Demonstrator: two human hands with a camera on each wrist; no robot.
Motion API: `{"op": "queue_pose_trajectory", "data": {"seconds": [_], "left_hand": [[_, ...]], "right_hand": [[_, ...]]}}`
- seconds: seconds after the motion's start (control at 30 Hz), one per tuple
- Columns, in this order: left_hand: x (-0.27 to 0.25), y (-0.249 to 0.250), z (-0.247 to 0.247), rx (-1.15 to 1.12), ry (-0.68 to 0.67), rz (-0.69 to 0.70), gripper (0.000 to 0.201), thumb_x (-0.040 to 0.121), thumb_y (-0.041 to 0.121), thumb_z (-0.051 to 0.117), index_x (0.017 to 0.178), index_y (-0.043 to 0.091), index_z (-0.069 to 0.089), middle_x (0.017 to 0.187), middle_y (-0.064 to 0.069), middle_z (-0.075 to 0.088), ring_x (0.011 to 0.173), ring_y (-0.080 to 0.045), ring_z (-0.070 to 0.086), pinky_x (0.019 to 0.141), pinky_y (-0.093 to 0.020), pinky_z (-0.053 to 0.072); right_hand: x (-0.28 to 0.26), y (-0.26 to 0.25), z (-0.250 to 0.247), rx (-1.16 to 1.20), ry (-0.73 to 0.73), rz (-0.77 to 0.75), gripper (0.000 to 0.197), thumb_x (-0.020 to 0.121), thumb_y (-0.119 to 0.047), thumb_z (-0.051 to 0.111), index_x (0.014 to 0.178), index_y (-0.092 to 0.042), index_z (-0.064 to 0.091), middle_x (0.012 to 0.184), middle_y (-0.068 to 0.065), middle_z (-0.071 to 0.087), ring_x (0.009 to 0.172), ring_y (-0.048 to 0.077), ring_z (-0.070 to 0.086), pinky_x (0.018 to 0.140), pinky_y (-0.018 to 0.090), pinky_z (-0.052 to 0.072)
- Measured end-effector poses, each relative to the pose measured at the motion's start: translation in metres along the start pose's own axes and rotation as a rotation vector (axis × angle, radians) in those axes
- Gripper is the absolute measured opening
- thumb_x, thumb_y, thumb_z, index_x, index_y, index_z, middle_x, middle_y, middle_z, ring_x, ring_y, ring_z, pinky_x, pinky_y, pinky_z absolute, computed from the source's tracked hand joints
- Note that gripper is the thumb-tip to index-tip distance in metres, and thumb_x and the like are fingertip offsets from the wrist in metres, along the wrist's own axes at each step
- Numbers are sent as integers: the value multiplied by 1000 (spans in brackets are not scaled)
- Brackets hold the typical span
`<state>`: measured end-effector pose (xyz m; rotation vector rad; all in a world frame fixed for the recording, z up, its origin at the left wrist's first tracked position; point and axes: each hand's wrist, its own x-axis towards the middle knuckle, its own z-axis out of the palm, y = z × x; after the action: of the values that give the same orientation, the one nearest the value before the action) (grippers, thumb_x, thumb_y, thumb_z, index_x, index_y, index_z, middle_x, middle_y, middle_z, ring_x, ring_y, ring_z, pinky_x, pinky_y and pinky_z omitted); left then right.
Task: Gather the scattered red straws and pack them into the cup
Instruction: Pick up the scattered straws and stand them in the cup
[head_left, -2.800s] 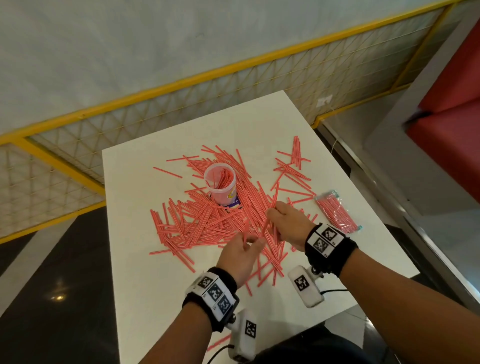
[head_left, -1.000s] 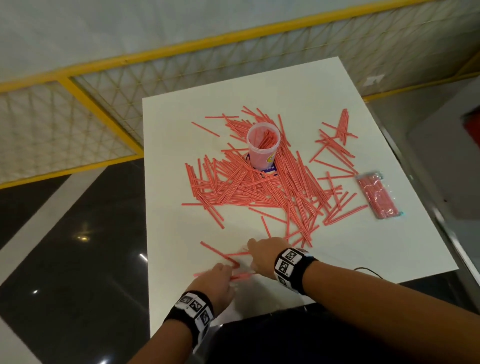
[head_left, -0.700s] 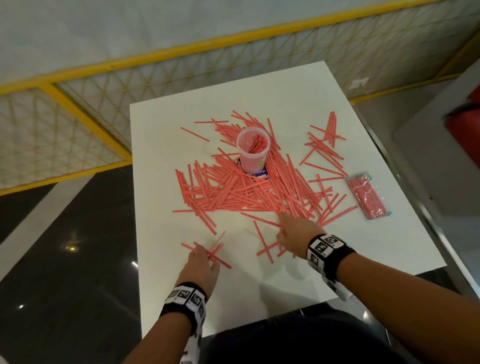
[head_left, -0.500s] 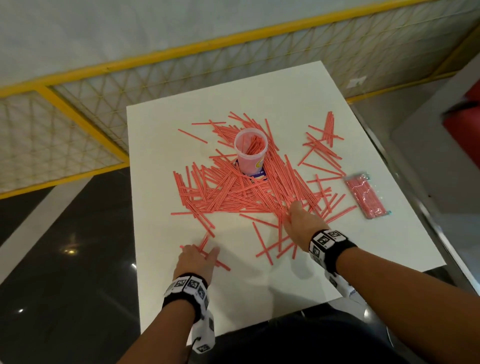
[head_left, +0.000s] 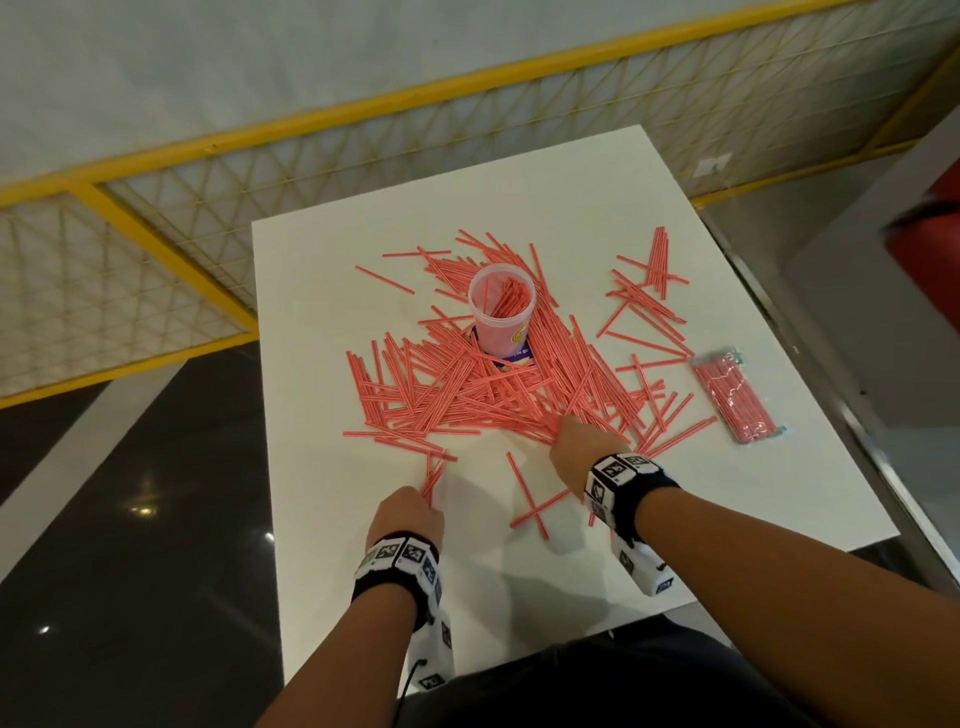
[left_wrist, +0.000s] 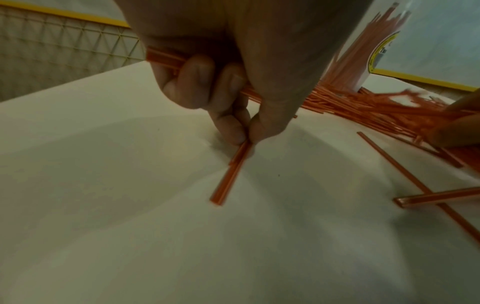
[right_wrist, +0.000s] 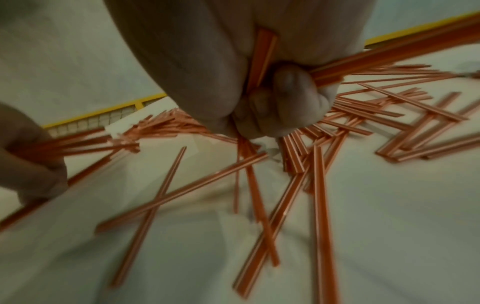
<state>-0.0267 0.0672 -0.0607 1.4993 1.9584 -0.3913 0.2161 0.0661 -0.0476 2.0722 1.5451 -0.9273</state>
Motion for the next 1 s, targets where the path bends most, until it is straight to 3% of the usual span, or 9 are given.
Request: {"op": "queue_pose_trajectory", "data": {"seconds": [0.1,0.2,0.27,0.37,0.53,0.67,0.77,0.9,1.0], "left_hand": [[2,1,2,6,-27,5,16,93,24,59,84,12,56,90,-9,67,84,-32,65,70,-30,48],[2,6,5,45,-42,30,10,94,22,57,88,13,56,104,-10,71,100,-32,69,79,-34,55],[2,8,8,107,-26,61,15,97,22,51,103,12,60,116,-9,68,110,-30,66,89,-35,55],[-4,11,11,189,12,97,27,99,22,49,122,10,59,122,-11,66,110,-31,66,87,-36,53],[-19,8,7,205,16,152,31,101,20,45,130,11,48,126,-11,61,111,-32,64,89,-37,53],[-36,20,-13,66,-14,212,29,97,20,45,124,12,43,120,-11,62,107,-34,64,86,-39,51],[-51,42,-36,-136,-30,284,20,95,20,43,113,16,38,100,-9,63,96,-36,65,74,-37,44],[-71,78,-68,-420,24,451,5,102,20,41,106,17,40,82,1,50,68,-17,49,66,-38,45],[-83,105,-90,-643,105,519,9,104,22,41,96,22,43,79,-1,46,64,-15,43,58,-43,45]], "right_hand": [[-3,14,-6,251,48,7,26,105,-23,41,124,-7,51,95,7,66,77,21,65,70,33,56],[-13,26,-13,444,111,-8,18,104,-27,44,96,-12,50,74,0,55,58,13,49,50,27,39],[-21,33,-21,503,130,-33,18,103,-27,44,93,-13,49,74,2,56,61,17,52,52,29,39],[-27,48,-26,598,205,-45,18,101,-27,43,97,-12,52,74,4,58,61,21,55,52,30,42],[-40,63,-40,847,217,-46,15,103,-16,41,88,-13,43,72,7,52,53,18,50,43,26,42],[-51,63,-49,943,187,-186,14,106,-20,39,95,-18,48,66,11,63,52,27,63,53,43,58],[-56,49,-59,894,246,-273,23,106,-28,43,90,-45,43,80,-10,55,70,15,58,68,34,55],[-74,20,-77,944,241,-449,26,106,-39,42,81,-37,43,71,-4,45,58,14,41,54,36,38],[-78,6,-86,941,257,-552,23,104,-46,46,82,-39,44,69,-6,46,55,10,41,55,33,37]]}}
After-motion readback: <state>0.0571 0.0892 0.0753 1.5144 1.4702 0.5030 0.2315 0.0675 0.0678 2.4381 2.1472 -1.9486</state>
